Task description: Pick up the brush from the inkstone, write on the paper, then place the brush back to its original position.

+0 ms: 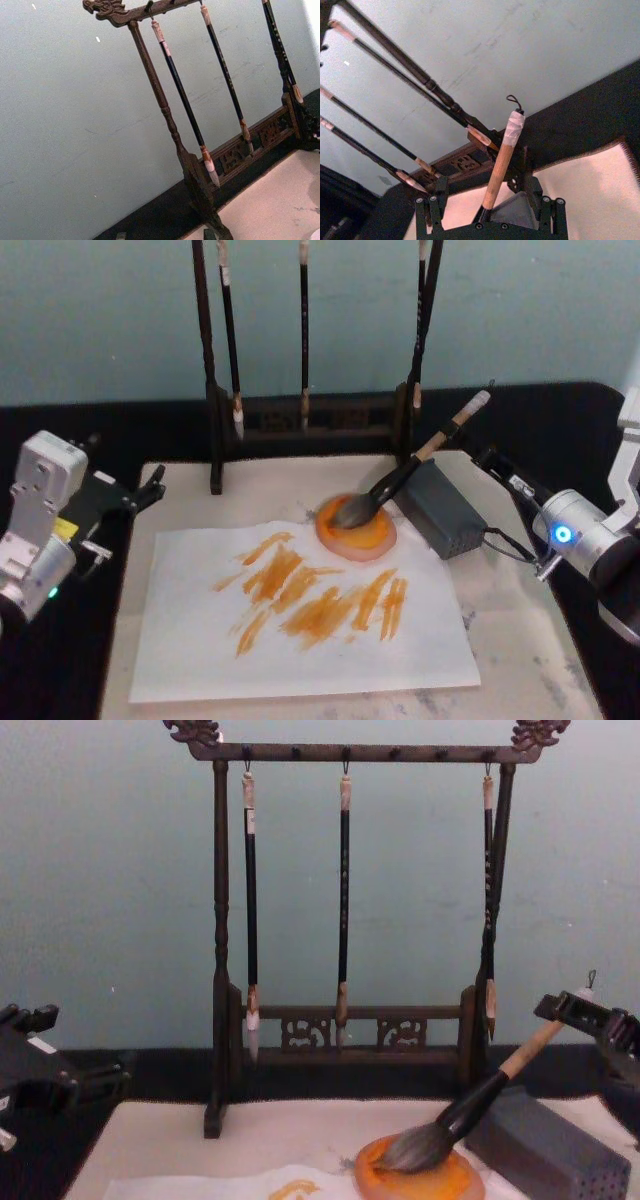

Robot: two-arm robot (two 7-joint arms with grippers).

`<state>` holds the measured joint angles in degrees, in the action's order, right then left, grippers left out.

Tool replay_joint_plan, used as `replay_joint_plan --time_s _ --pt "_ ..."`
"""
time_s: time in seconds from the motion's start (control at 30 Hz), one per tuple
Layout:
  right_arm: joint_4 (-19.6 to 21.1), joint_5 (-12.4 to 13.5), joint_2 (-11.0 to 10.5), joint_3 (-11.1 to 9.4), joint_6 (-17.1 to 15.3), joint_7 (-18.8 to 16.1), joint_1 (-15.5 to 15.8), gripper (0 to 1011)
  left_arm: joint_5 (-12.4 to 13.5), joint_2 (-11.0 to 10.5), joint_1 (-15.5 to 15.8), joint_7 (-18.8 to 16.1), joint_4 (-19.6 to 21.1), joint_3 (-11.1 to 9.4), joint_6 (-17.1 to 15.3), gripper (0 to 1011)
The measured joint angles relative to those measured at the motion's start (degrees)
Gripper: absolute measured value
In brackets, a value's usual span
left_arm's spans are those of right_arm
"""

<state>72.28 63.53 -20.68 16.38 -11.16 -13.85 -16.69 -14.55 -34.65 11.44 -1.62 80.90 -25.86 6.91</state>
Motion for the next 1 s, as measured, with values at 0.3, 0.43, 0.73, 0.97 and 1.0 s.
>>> replay_joint_plan --time_s 0.3,0.43,0.73,0.97,1.0 --pt "6.5 -16.3 -2.0 4.3 13.0 5.3 4.0 1000 0.0 0.0 0.0 0.0 0.0 0.0 0.0 1001" --pt "6.8 -24.5 -2.3 6.5 17.0 8.0 4.0 1000 0.0 0.0 0.0 0.0 0.0 0.0 0.0 1001" --pt "3.6 -39.3 -1.7 10.1 21.9 14.6 2.9 1000 0.0 0.0 0.0 0.0 0.0 0.0 0.0 1001" --pt "1.6 -44.3 -1.0 10.8 23.5 16.8 2.5 1000 0.0 0.0 0.0 0.0 0.0 0.0 0.0 1001" --pt "1.4 -45.0 -0.9 10.8 23.7 17.0 2.5 1000 0.0 0.0 0.0 0.0 0.0 0.0 0.0 1001"
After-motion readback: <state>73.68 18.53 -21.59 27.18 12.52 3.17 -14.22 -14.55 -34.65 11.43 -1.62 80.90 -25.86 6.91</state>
